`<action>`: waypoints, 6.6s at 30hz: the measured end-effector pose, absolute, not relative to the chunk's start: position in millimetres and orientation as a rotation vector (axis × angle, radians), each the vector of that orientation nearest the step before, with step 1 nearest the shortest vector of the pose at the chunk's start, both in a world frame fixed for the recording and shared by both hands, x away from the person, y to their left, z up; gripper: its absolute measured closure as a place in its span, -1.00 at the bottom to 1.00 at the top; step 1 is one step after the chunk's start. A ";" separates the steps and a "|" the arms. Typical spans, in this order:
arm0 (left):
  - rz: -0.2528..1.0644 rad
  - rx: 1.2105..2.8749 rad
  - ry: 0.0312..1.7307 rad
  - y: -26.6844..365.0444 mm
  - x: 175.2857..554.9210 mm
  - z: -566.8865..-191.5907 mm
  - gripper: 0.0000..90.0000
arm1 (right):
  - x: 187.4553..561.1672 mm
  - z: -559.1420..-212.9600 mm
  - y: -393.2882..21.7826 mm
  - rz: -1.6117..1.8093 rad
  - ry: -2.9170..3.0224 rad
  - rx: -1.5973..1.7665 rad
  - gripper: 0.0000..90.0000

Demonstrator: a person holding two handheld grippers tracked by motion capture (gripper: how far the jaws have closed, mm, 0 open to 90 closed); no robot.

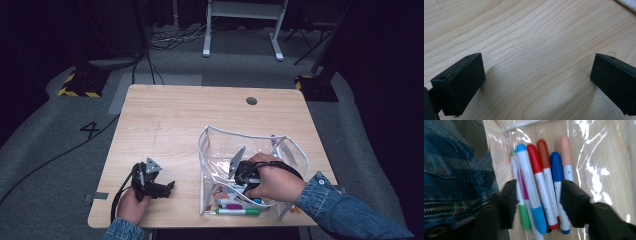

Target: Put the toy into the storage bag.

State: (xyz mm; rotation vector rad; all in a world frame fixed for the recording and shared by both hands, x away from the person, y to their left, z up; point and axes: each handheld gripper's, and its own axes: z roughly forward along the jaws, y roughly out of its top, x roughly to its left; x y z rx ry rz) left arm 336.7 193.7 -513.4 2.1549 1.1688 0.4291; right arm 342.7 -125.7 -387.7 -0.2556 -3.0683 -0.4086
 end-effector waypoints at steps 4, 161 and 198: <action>0.428 2.154 1.169 193.6 336.6 -513.5 -1.00 | 345.0 -371.5 -127.6 -0.527 -3.083 -0.288 -0.16; 0.433 2.155 1.165 193.9 336.9 -513.5 -1.00 | 379.0 -263.6 -273.1 -0.815 -3.064 -1.141 0.71; 0.434 2.159 1.162 194.1 336.9 -513.4 -1.00 | 351.3 -337.5 -134.3 -0.513 -3.070 -0.392 0.71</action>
